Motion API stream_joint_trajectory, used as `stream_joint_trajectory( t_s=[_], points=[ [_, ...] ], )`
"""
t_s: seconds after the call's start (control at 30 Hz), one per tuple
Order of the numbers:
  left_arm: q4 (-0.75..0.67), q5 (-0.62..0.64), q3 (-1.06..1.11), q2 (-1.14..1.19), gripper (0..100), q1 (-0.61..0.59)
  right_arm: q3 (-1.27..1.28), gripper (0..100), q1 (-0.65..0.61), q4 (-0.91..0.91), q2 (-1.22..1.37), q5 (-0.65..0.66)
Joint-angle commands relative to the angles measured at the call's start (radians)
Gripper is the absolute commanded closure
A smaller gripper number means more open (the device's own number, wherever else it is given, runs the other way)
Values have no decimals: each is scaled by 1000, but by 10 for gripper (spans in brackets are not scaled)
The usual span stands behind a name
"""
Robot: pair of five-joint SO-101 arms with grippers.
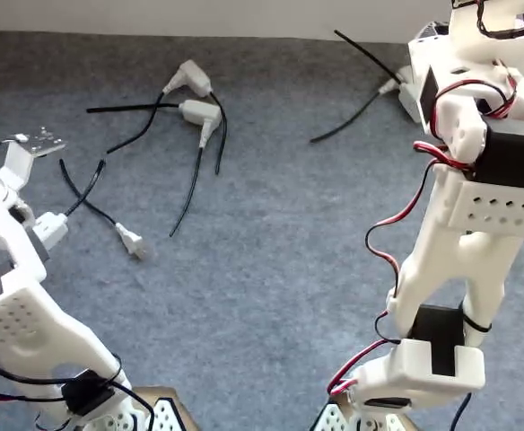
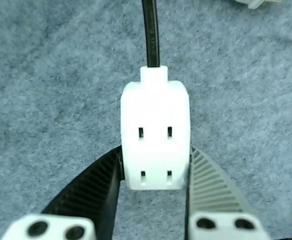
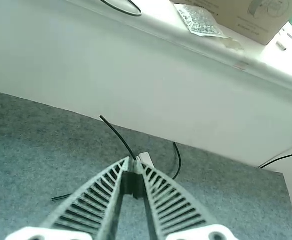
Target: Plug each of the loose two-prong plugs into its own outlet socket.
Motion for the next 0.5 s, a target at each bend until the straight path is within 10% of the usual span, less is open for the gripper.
stream_joint_trajectory(
  t_s=[0.0, 0.47],
  points=[
    [28, 78, -2, -102, 989, 111, -13, 987, -1, 2, -51, 12],
    [-114, 769, -113, -154, 989, 868, -13, 987, 1, 2, -51, 14]
  ],
)
